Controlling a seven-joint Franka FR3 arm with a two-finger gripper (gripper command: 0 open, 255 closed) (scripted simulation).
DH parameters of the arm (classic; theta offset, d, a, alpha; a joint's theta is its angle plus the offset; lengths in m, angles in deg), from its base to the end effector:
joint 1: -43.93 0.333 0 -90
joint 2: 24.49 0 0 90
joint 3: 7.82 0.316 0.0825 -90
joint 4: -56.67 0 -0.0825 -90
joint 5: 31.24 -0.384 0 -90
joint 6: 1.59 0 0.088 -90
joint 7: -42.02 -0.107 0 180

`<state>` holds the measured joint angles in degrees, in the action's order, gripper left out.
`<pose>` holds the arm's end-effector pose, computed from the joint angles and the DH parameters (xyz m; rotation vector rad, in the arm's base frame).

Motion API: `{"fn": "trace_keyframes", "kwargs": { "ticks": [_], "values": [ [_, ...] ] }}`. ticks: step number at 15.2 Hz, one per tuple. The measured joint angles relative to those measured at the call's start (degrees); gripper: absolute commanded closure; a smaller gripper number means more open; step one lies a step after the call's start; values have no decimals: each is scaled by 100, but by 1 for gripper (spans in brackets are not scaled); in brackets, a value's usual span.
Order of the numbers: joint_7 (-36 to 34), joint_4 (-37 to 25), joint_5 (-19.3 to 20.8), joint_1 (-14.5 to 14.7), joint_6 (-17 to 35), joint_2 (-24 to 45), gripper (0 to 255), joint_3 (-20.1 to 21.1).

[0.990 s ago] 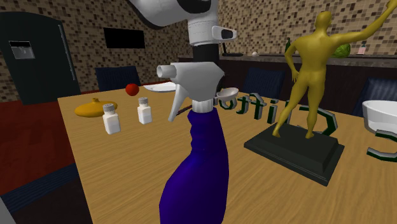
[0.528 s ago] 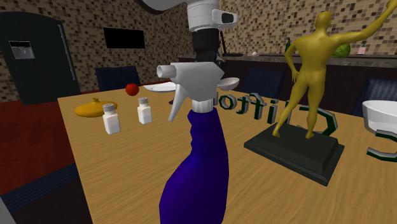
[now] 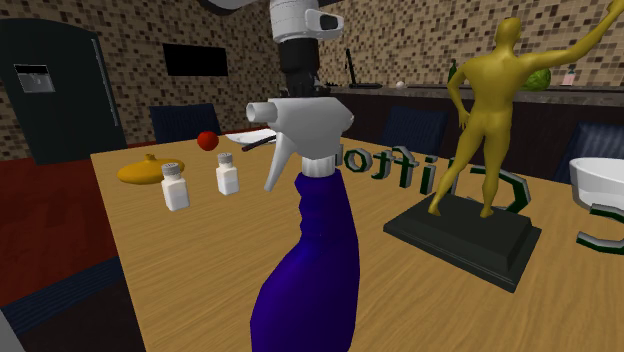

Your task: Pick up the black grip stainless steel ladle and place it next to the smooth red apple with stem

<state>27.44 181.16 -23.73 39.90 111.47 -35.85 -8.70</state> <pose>0.4897 -0.0508 0.4774 2.9930 -0.4346 0.0133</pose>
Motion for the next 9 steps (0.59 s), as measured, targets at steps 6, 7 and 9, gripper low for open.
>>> {"fn": "trace_keyframes", "kwargs": {
  "ticks": [6, 7, 9],
  "values": [
    [-790, -36, -124, 359, -157, -34, 255, 502],
    [-932, -29, -148, 425, -187, -54, 255, 592],
    [-1225, -88, -189, 554, -223, 2, 255, 777]
  ]
}}
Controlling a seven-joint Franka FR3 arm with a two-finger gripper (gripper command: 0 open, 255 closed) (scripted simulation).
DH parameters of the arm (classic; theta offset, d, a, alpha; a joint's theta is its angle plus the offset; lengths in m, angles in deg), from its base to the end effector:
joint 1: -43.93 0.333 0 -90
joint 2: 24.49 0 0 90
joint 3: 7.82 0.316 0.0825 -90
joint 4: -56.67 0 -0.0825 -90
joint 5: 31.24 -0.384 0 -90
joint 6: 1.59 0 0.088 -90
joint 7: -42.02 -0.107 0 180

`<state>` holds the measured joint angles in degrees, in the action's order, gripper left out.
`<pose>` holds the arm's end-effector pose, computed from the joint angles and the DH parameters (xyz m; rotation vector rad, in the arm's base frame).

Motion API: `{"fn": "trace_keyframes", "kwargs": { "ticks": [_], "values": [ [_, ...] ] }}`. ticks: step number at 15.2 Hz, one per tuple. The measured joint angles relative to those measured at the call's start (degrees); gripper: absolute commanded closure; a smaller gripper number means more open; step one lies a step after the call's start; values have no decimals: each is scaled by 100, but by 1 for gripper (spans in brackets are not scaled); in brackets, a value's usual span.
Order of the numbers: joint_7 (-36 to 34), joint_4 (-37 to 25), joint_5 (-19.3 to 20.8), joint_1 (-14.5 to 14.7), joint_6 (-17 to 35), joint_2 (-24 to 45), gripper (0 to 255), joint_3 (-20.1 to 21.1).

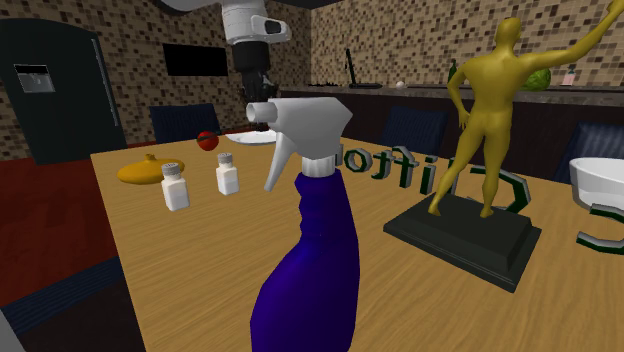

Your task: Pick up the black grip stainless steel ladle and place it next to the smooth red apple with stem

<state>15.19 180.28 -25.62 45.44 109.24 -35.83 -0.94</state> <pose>0.4864 0.0673 0.4804 2.9927 -0.4345 0.0135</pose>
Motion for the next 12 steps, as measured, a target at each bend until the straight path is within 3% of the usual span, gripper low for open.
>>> {"fn": "trace_keyframes", "kwargs": {
  "ticks": [12],
  "values": [
    [-1665, -912, -50, 715, -314, 776, 255, 979]
  ]
}}
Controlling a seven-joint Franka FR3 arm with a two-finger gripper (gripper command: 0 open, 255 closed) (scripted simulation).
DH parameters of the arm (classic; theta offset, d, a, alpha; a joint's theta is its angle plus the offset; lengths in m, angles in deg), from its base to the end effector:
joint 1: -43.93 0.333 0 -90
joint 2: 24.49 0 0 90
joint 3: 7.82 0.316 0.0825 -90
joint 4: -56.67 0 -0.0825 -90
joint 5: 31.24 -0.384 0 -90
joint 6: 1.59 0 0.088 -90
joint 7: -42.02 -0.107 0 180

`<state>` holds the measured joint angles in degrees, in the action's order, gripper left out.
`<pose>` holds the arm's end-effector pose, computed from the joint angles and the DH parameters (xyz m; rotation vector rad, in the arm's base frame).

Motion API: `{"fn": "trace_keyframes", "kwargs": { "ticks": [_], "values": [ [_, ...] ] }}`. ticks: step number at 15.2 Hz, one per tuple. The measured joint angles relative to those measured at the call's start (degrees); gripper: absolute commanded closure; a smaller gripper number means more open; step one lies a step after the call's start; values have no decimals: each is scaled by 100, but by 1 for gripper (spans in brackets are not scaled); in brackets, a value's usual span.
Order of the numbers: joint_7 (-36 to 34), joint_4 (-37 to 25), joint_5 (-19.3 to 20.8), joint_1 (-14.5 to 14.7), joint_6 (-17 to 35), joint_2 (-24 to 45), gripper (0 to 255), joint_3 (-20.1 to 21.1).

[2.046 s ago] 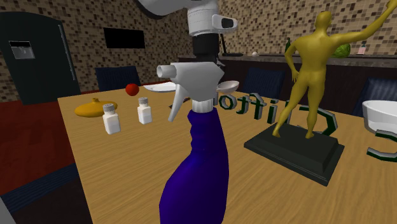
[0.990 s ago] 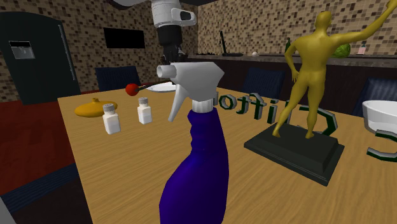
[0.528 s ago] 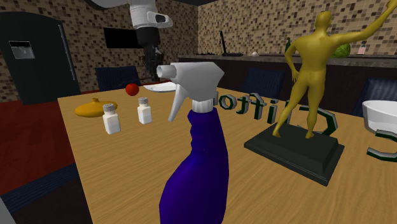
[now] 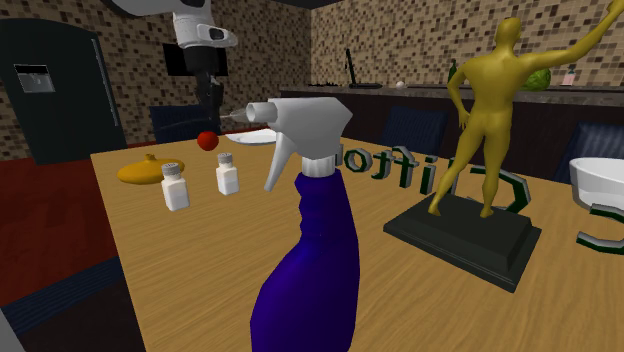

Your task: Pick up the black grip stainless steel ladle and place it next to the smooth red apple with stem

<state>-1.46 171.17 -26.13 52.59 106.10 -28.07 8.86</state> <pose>0.4836 0.2242 0.4807 2.9926 -0.4340 0.0133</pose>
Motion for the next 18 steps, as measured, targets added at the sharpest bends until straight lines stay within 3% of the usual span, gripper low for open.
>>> {"fn": "trace_keyframes", "kwargs": {
  "ticks": [12, 18],
  "values": [
    [-1666, -1850, 472, 901, -556, 1572, 255, 712],
    [-2405, -3522, 912, 1645, -1188, 2788, 255, 859]
  ]
}}
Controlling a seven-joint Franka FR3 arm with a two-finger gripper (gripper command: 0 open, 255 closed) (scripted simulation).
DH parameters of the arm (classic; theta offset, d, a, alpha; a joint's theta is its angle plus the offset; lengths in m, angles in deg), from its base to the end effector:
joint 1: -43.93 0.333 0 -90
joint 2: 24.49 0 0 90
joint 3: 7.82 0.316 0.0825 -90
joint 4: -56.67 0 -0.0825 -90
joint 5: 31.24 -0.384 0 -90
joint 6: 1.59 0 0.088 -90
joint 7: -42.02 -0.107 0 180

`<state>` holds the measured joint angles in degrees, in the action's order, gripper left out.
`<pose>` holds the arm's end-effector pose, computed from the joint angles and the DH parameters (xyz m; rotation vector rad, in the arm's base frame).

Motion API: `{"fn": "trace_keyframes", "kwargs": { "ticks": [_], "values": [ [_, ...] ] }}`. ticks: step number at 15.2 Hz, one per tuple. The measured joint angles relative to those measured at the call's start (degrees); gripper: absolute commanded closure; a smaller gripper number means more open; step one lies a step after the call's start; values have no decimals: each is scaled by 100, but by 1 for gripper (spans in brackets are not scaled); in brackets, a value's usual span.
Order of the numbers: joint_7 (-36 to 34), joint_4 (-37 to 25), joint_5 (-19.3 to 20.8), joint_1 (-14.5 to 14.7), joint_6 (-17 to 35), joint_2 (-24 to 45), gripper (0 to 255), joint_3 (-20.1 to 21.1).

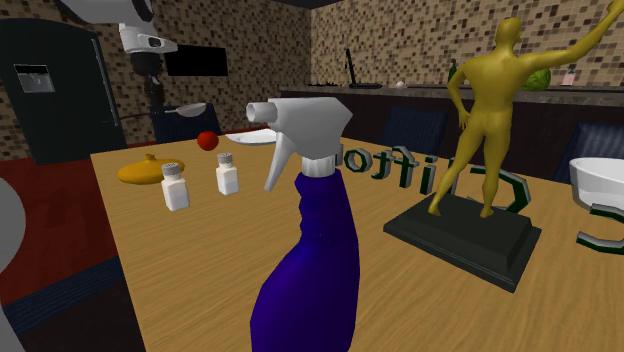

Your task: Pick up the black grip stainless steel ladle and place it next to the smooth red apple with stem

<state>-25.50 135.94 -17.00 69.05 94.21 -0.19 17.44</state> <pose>0.4802 0.4645 0.4799 2.9931 -0.4341 0.0130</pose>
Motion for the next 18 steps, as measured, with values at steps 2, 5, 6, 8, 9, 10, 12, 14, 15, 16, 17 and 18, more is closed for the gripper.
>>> {"fn": "trace_keyframes", "kwargs": {
  "ticks": [2, 5, 6, 8, 9, 10, 12, 14, 15, 16, 17, 18],
  "values": [
    [-172, -690, 155, 295, -264, 464, 255, -2],
    [-338, -1282, 287, 594, -456, 900, 255, -15],
    [-362, -1254, 297, 605, -402, 929, 255, -19],
    [-387, -1142, 303, 595, -286, 940, 255, -21],
    [-407, -1095, 311, 599, -222, 959, 255, -24],
    [-408, -1003, 314, 577, -134, 957, 255, -27],
    [-424, -906, 323, 565, -19, 979, 255, -34],
    [-452, -719, 330, 539, 158, 975, 255, -37],
    [-464, -653, 334, 532, 226, 980, 255, -38],
    [-473, -595, 340, 525, 290, 988, 255, -42],
    [-490, -541, 348, 525, 358, 1005, 255, -45],
    [-504, -452, 353, 514, 442, 1005, 255, -47]
  ]
}}
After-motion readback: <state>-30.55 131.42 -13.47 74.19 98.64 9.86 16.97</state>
